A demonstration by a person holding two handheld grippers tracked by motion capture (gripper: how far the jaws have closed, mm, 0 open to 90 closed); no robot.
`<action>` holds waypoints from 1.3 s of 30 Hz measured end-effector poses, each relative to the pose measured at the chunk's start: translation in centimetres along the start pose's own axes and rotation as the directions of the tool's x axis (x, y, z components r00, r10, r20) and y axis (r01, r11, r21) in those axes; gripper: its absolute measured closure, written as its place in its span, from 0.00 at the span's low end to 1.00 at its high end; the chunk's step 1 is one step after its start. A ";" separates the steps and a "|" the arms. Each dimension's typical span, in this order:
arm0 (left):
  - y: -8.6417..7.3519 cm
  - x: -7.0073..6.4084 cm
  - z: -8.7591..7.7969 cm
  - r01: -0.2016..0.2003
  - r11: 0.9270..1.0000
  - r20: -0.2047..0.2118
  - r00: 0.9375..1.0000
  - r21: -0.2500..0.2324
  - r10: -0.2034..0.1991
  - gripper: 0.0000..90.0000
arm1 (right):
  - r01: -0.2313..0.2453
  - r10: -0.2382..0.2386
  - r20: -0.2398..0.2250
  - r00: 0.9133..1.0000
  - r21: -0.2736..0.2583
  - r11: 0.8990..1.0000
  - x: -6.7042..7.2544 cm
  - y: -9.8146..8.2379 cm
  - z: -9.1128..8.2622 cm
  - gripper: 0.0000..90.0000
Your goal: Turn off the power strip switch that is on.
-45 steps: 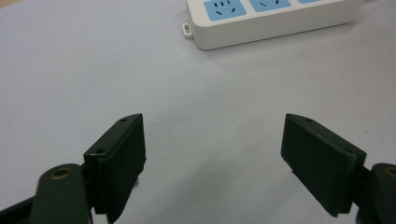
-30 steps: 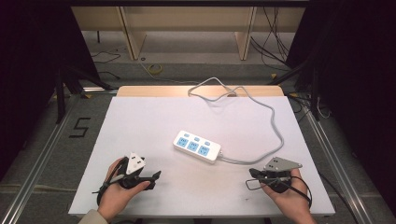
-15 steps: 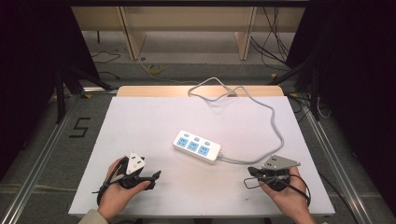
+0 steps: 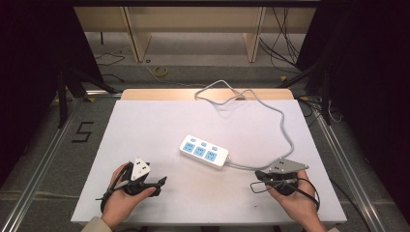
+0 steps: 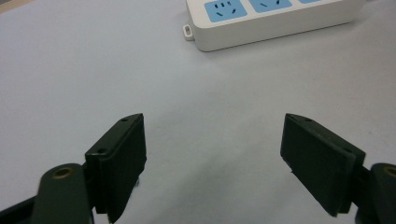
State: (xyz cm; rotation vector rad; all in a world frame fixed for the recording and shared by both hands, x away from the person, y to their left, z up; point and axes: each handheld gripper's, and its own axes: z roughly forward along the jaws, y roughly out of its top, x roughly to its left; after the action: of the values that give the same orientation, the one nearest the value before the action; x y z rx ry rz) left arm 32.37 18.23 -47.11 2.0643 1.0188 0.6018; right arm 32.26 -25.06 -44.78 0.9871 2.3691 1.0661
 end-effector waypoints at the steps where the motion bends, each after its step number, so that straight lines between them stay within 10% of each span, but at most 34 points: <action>1: 0.0 0.0 0.0 0.001 1.000 0.001 1.000 0.001 -0.001 0.25 | 0.000 0.000 0.000 1.000 0.000 1.000 0.0 0.0 0.0 1.00; 39: 0.0 -0.1 0.0 -0.004 1.000 -0.001 1.000 0.002 0.004 0.25 | 0.029 -0.029 -0.007 1.000 0.008 1.000 0.5 2.6 1.2 1.00</action>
State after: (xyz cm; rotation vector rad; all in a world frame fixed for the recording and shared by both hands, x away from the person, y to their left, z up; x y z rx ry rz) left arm 32.33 18.17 -47.15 2.0684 1.0168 0.6039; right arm 33.77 -22.89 -43.64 0.9500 2.3877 1.0517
